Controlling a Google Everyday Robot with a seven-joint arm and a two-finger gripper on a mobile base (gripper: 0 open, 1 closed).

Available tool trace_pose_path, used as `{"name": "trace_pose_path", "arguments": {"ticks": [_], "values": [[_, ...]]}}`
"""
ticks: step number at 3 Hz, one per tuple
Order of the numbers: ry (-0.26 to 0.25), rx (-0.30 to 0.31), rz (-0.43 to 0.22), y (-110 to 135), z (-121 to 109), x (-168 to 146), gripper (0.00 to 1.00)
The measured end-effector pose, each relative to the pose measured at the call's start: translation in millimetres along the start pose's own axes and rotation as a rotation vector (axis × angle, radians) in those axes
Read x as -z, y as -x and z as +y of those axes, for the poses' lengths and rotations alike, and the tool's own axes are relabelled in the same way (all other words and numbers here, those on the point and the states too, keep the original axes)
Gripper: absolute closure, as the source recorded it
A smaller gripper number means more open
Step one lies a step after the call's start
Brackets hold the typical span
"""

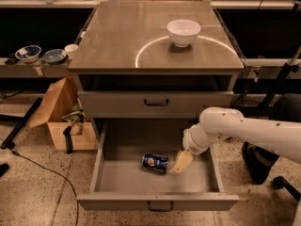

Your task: Pick pepsi can from middle drawer and place on counter

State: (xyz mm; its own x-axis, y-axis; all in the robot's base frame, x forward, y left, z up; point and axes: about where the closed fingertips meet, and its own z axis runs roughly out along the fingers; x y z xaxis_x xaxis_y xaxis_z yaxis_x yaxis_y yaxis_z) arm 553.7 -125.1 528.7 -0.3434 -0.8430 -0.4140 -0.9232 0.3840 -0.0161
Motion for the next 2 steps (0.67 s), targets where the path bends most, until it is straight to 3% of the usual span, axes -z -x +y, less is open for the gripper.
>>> {"name": "trace_pose_path", "arguments": {"ticks": [2], "values": [[0.032,-0.018,-0.001,-8,-9,-61,0.0]]}}
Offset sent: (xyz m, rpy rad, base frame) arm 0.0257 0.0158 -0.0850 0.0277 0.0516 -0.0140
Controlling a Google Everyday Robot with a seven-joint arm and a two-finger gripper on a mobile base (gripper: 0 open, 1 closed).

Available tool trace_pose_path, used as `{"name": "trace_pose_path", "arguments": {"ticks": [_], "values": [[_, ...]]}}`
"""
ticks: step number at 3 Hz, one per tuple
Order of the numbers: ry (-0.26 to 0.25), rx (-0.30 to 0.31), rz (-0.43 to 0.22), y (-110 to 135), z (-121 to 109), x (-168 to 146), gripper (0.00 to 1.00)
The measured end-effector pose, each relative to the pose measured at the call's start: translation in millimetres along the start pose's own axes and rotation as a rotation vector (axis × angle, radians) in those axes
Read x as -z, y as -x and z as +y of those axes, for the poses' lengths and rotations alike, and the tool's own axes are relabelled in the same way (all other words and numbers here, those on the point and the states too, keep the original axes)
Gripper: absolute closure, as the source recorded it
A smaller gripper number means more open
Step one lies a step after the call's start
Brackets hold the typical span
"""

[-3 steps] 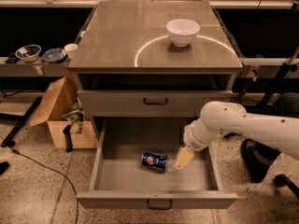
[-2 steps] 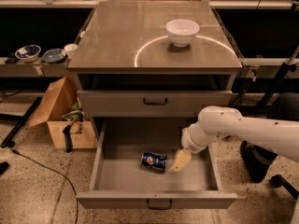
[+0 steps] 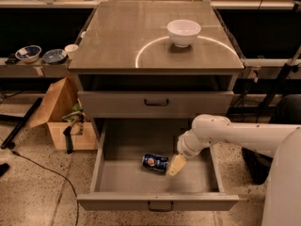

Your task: Pick pepsi can from middle drawer and place on counter

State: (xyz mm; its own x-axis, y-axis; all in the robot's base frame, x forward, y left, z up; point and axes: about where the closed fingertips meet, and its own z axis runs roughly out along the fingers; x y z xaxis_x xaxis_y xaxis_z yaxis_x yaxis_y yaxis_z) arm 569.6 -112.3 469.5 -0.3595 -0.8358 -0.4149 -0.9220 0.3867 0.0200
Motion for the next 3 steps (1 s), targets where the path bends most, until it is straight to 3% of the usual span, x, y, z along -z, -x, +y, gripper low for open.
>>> {"name": "trace_pose_path", "arguments": {"ticks": [2,3], "values": [[0.051,0.01,-0.013,16,-2,-40,0.0],[0.1,0.05,-0.023,45,4,-67,0.0]]}}
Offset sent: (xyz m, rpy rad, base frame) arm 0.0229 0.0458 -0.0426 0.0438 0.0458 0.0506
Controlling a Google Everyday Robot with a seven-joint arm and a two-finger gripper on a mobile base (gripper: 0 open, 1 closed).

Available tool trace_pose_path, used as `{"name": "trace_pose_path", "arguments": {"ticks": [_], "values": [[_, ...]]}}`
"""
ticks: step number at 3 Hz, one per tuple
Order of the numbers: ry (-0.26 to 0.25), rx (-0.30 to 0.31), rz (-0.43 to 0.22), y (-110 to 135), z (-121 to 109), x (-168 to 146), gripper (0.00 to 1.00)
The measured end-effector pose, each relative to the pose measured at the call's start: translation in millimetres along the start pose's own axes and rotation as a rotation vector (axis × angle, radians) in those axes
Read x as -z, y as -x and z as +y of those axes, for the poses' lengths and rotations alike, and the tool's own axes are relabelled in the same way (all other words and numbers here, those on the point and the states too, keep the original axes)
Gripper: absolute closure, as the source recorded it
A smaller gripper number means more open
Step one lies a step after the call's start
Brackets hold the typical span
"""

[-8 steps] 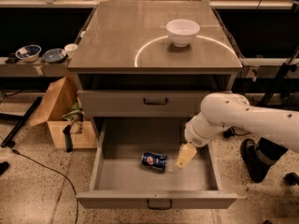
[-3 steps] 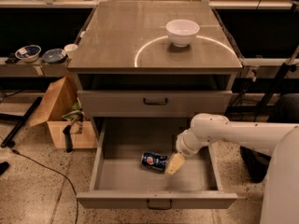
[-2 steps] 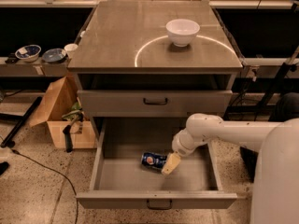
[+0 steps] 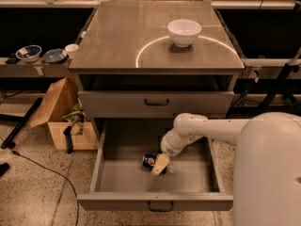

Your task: Pick pepsi can from middle drawer and place on counter

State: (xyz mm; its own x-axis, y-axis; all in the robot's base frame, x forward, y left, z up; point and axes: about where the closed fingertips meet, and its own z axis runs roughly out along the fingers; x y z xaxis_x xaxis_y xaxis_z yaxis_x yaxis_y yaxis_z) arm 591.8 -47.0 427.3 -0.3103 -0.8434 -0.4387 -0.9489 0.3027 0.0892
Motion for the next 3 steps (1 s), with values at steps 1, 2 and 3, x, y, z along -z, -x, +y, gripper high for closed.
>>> {"name": "trace_pose_path", "arguments": {"ticks": [1,2,3], "values": [[-0.007,-0.004,-0.001,-2,0,0,0.0],[-0.03,-0.019,-0.005,-8,-2,3,0.0],[-0.044,-0.063,-0.009,-26,-10,-19,0.0]]}}
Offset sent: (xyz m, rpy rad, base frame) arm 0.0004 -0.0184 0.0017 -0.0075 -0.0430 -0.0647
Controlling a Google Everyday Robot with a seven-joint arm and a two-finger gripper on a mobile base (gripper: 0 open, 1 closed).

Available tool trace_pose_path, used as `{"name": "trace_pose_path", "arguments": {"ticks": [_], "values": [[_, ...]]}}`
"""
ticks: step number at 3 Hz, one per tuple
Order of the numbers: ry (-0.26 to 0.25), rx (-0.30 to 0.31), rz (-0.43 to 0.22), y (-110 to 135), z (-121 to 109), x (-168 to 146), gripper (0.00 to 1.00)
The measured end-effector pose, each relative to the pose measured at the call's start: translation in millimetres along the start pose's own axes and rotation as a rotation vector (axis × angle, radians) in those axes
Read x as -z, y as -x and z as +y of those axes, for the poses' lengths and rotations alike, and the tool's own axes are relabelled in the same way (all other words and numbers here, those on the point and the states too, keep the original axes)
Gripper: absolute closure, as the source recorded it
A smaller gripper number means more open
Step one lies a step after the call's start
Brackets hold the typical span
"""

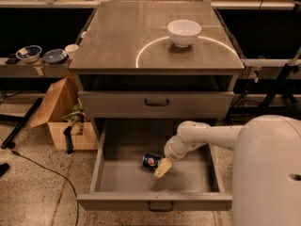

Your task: Pick pepsi can from middle drawer and place on counter

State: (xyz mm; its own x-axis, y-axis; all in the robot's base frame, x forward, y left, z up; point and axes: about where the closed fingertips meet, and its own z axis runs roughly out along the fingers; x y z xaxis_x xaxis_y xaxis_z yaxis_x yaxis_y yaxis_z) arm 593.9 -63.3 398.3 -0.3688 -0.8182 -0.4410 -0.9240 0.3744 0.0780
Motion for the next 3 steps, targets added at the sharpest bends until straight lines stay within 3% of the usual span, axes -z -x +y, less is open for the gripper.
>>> {"name": "trace_pose_path", "arguments": {"ticks": [2,3], "values": [[0.034,-0.05,0.006,-19,-6,-36,0.0],[0.035,-0.052,0.006,-19,-6,-37,0.18]]}}
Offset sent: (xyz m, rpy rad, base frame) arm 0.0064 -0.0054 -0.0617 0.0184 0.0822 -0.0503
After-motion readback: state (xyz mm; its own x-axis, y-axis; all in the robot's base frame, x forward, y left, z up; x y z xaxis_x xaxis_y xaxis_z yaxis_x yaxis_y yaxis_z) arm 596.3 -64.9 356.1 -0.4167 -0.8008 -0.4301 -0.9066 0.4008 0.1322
